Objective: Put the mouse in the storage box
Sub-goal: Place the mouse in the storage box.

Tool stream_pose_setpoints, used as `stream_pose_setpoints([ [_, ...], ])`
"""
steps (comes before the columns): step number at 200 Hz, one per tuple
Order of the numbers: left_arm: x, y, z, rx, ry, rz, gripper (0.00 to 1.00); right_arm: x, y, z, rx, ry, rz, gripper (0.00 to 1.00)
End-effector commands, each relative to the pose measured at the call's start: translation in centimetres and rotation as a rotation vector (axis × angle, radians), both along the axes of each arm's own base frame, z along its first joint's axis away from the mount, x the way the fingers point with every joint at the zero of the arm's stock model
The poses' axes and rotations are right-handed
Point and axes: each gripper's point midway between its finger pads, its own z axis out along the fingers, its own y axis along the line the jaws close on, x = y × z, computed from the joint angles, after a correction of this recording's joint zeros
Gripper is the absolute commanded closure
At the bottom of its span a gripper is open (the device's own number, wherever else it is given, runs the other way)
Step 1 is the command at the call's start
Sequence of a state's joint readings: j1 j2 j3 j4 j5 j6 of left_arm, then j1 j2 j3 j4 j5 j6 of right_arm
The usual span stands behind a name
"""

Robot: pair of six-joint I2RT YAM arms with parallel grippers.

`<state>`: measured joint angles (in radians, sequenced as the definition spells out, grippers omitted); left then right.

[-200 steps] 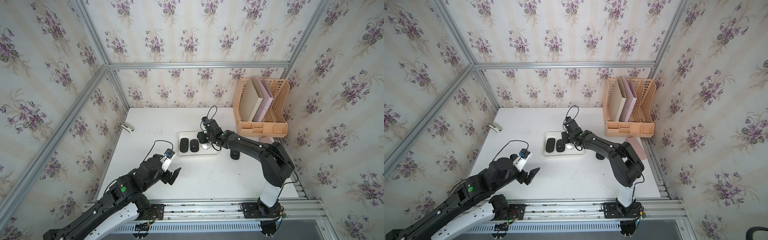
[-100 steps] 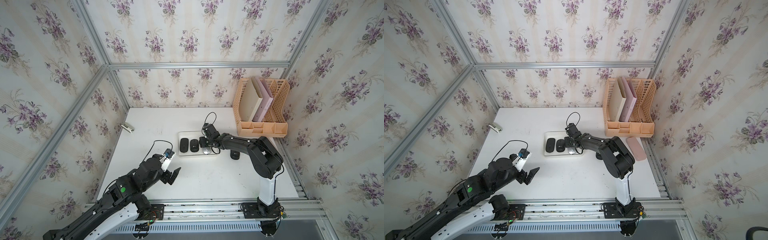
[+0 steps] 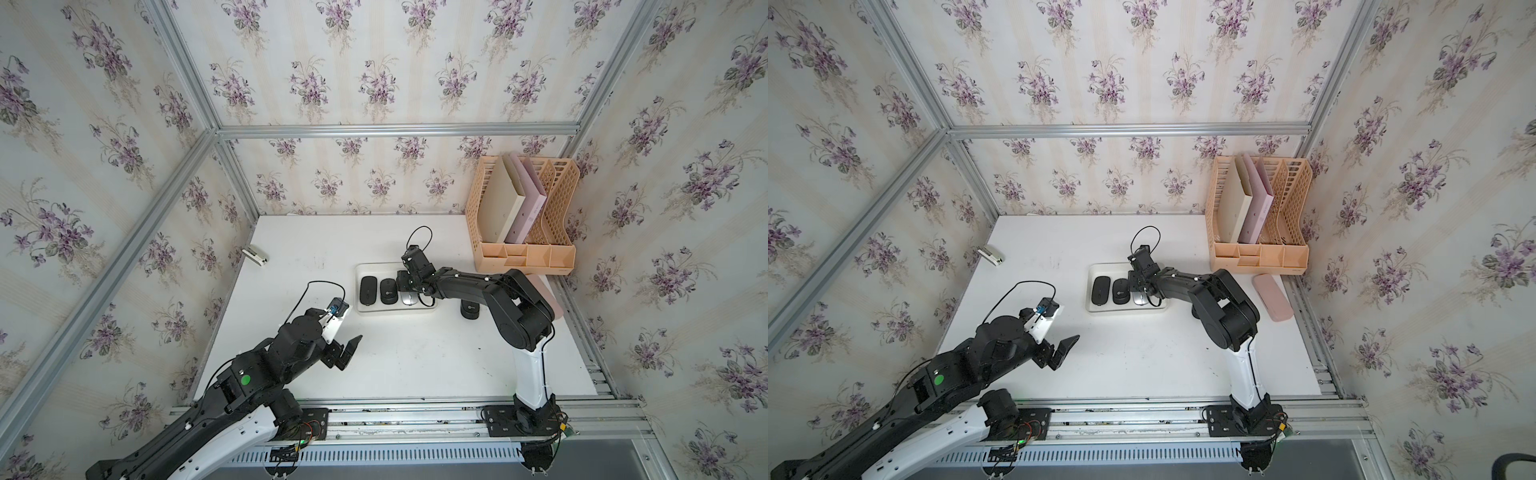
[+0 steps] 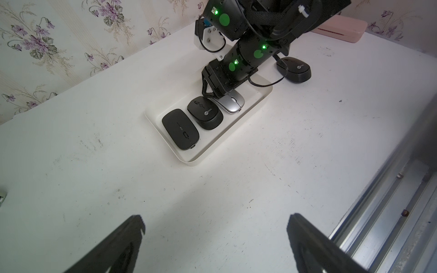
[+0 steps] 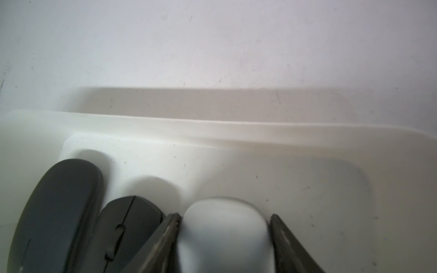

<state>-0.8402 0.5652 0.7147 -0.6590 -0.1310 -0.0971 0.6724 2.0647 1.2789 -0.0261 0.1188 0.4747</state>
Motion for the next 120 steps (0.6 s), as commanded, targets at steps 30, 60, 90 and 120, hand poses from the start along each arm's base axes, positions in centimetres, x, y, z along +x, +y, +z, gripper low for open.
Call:
stream_pose_setpoints([
  [30, 0.1, -0.4, 0.5, -0.019, -0.011, -0.013, 0.01, 0.2, 0.0, -0.3, 0.014, -0.003, -0.052, 0.41],
  [60, 0.1, -0.4, 0.4, -0.017, -0.009, -0.012, 0.01, 0.1, -0.3, 1.0, 0.005, -0.017, -0.050, 0.35],
  [90, 0.2, -0.5, 0.3, -0.012, -0.004, -0.014, 0.01, 0.1, -0.7, 4.4, 0.005, -0.070, -0.034, 0.26],
  [120, 0.1, -0.6, 0.2, -0.004, 0.001, -0.021, 0.01, -1.1, -1.2, 9.5, 0.024, -0.121, 0.019, 0.24],
])
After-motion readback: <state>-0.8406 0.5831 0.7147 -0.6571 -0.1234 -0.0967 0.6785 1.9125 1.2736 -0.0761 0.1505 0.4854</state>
